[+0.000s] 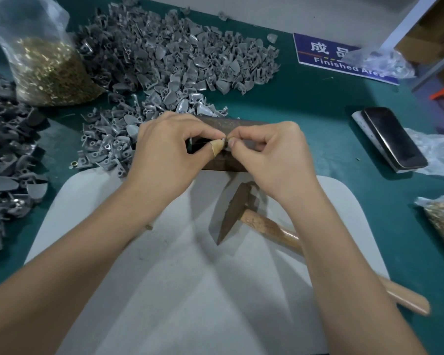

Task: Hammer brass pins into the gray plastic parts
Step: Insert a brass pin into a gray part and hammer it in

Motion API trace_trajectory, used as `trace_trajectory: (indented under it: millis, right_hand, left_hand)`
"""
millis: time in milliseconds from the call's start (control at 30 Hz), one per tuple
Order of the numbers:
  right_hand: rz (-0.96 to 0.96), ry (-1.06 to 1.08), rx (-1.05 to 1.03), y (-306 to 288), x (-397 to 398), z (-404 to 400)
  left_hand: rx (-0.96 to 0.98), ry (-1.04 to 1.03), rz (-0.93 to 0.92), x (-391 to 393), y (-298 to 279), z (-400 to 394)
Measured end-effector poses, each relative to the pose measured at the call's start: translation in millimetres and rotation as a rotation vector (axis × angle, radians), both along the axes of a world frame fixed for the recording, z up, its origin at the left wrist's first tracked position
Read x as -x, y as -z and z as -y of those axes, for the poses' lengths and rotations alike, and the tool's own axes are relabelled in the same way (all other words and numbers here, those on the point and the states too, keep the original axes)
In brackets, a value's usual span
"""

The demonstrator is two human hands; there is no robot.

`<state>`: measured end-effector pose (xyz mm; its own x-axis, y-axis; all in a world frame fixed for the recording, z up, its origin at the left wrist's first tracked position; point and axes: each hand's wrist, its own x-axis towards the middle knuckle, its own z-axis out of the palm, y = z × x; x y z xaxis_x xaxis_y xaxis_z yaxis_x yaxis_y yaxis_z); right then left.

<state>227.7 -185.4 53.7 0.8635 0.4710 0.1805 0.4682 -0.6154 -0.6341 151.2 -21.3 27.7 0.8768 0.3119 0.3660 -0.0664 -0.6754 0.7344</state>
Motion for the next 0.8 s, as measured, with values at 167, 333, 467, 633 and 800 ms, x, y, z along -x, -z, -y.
trace_trajectory:
  millis: [167,333,467,633,800]
  right_hand:
    - [-0.008,0.005,-0.026,5,0,1]
    - [-0.012,0.008,-0.091,9,0,3]
    - [0.031,0.005,-0.136,12,2,4]
    - [0.22,-0.033,-0.166,3,27,41]
    - [0.108,-0.155,0.224,9,72,100]
  left_hand:
    - [-0.009,-0.002,-0.01,1,1,1]
    - [-0.068,0.04,-0.037,1,-3,-1]
    - [-0.105,0.016,-0.035,1,-3,-2]
    - [-0.116,0.009,-0.032,0,-2,-2]
    - [-0.113,-0.002,-0.026,1,-1,-2]
